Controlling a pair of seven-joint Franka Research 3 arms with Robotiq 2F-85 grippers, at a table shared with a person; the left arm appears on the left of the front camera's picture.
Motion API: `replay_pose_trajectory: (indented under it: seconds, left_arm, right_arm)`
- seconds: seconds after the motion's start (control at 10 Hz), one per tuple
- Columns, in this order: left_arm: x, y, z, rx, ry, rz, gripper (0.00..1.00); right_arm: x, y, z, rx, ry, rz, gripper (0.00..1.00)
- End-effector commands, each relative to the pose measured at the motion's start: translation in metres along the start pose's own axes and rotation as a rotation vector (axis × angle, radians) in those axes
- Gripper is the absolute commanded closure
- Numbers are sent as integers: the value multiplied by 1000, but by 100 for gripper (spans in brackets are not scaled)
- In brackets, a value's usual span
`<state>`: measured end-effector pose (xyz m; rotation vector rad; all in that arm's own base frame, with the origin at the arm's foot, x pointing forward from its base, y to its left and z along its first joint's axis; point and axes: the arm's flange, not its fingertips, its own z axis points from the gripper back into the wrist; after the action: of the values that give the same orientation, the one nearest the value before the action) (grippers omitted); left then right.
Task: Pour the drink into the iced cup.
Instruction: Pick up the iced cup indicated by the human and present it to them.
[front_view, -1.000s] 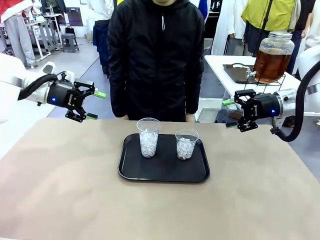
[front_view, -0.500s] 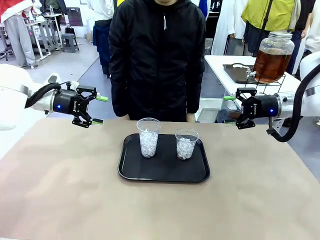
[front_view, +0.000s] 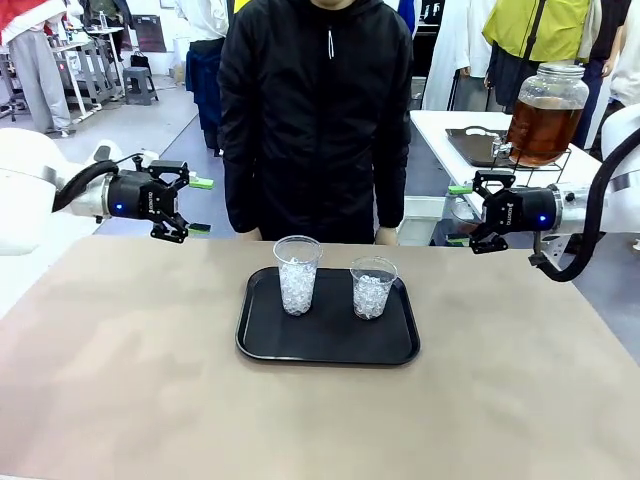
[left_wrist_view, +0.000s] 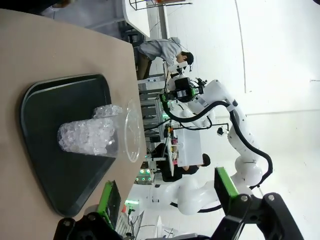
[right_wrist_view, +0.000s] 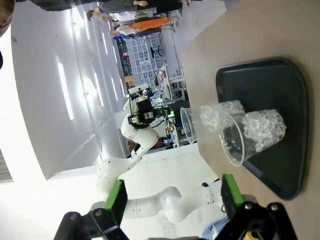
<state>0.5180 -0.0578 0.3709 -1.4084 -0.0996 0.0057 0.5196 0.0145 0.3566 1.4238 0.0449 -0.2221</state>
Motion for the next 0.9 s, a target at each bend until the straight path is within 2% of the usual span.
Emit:
replay_pose_trajectory:
  seconds: [0.0, 0.8]
  left_arm:
    - [0, -1, 1, 8, -1, 8, 0]
    - [0, -1, 1, 8, -1, 8, 0]
  right_arm:
    - [0, 0, 0, 1, 0, -2, 0]
    - [0, 0, 0, 1, 0, -2, 0]
